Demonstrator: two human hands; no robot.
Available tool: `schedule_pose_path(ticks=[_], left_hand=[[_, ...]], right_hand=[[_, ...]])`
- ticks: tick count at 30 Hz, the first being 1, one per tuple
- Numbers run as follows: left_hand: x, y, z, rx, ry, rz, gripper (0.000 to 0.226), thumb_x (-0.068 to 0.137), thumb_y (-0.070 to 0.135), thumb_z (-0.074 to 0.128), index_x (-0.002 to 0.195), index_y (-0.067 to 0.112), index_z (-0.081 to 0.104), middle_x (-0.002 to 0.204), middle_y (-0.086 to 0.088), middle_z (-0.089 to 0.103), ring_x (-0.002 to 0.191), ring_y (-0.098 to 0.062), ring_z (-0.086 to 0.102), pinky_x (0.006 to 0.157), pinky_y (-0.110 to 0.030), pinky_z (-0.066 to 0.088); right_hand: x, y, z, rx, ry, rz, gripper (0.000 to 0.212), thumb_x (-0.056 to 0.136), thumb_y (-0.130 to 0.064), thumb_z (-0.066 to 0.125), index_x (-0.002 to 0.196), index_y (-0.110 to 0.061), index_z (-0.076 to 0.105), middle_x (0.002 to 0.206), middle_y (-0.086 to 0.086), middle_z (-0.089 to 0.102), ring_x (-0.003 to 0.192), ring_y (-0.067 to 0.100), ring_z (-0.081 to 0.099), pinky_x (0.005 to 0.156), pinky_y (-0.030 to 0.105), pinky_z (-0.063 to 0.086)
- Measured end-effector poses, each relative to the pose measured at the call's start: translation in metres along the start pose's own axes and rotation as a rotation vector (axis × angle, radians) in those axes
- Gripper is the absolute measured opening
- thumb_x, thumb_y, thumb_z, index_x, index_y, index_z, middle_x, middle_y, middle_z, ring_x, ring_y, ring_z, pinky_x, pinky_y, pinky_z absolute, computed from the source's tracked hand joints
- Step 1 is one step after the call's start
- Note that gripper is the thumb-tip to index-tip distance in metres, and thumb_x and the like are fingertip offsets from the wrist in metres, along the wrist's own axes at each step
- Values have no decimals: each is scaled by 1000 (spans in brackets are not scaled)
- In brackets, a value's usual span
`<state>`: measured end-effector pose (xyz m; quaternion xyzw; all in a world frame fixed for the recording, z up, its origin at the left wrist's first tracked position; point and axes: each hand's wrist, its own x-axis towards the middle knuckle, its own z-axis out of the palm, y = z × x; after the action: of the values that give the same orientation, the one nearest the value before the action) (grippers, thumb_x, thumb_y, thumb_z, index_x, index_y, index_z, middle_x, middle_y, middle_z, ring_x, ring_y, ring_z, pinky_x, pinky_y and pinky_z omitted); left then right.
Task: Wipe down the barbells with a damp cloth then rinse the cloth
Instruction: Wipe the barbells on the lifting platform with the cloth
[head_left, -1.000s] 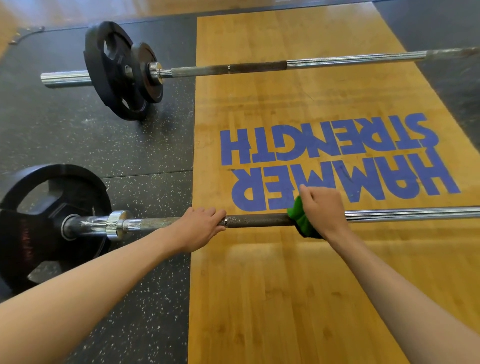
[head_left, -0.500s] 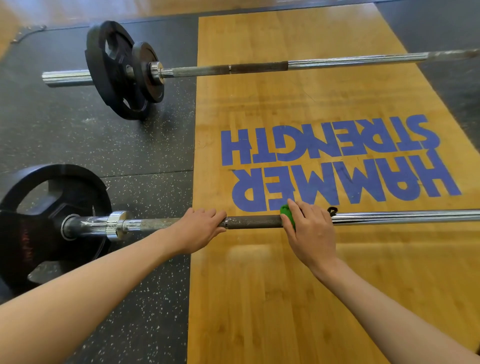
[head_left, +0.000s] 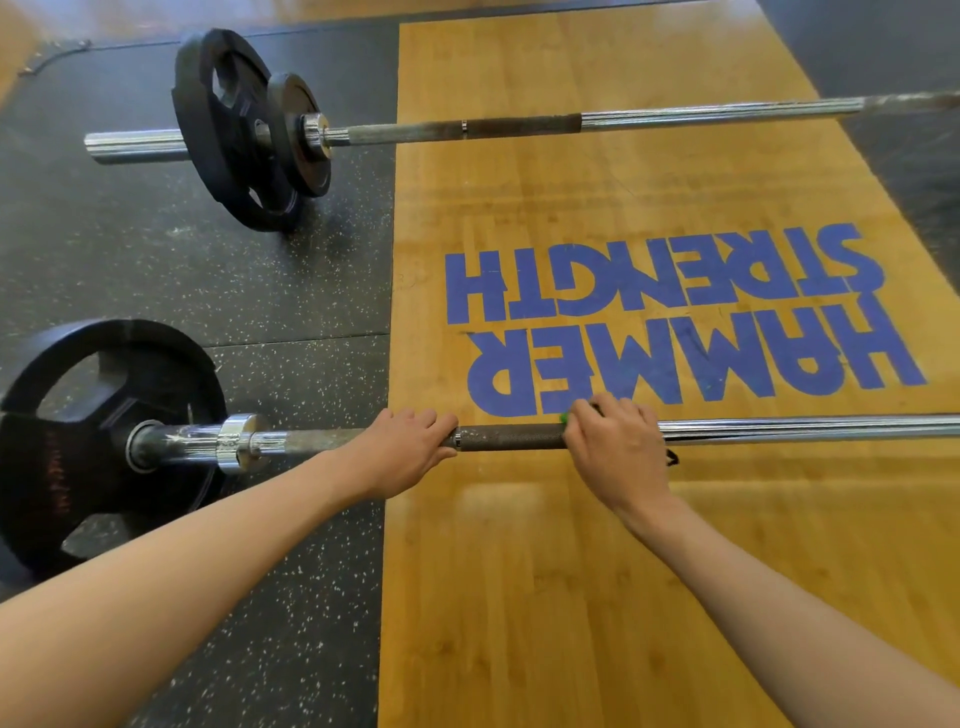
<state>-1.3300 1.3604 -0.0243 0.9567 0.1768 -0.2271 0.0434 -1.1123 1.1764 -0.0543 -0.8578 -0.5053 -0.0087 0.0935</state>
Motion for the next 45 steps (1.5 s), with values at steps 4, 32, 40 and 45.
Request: schedule_pose_path(ticks=[4, 32, 40, 45], left_hand=[[-1, 1, -2, -2, -15, -4, 38, 108, 47, 22, 132, 21, 37, 115, 0, 51, 89, -21, 46, 83, -38, 38], [1, 1, 1, -40, -29, -7, 42, 107, 48, 25, 137, 20, 35, 118, -3, 52, 103, -28, 52, 87, -42, 38], [-3, 2, 7, -28, 59, -3, 39, 108, 47, 25, 133, 20, 38, 117, -2, 52, 100, -26, 51, 79, -37, 34], [-4, 2, 10, -15, 107, -13, 39, 107, 48, 25, 130, 22, 42, 112, 0, 53, 97, -23, 52, 74, -33, 31]], right_hand=[[6, 25, -20, -31, -83, 162, 39, 96, -33, 33, 68, -17, 55, 62, -1, 48, 58, 21, 43, 64, 35, 35], [65, -93, -12, 94, -648, 169, 40, 98, -37, 37, 74, -17, 61, 70, 0, 63, 65, 20, 59, 66, 31, 47], [-7, -30, 6, 68, 52, -209, 26, 100, -29, 43, 112, -20, 65, 97, 1, 64, 82, 26, 59, 76, 40, 45], [-6, 18, -9, 28, 61, 191, 33, 98, -28, 39, 89, -14, 68, 76, 0, 58, 71, 23, 53, 81, 40, 42]])
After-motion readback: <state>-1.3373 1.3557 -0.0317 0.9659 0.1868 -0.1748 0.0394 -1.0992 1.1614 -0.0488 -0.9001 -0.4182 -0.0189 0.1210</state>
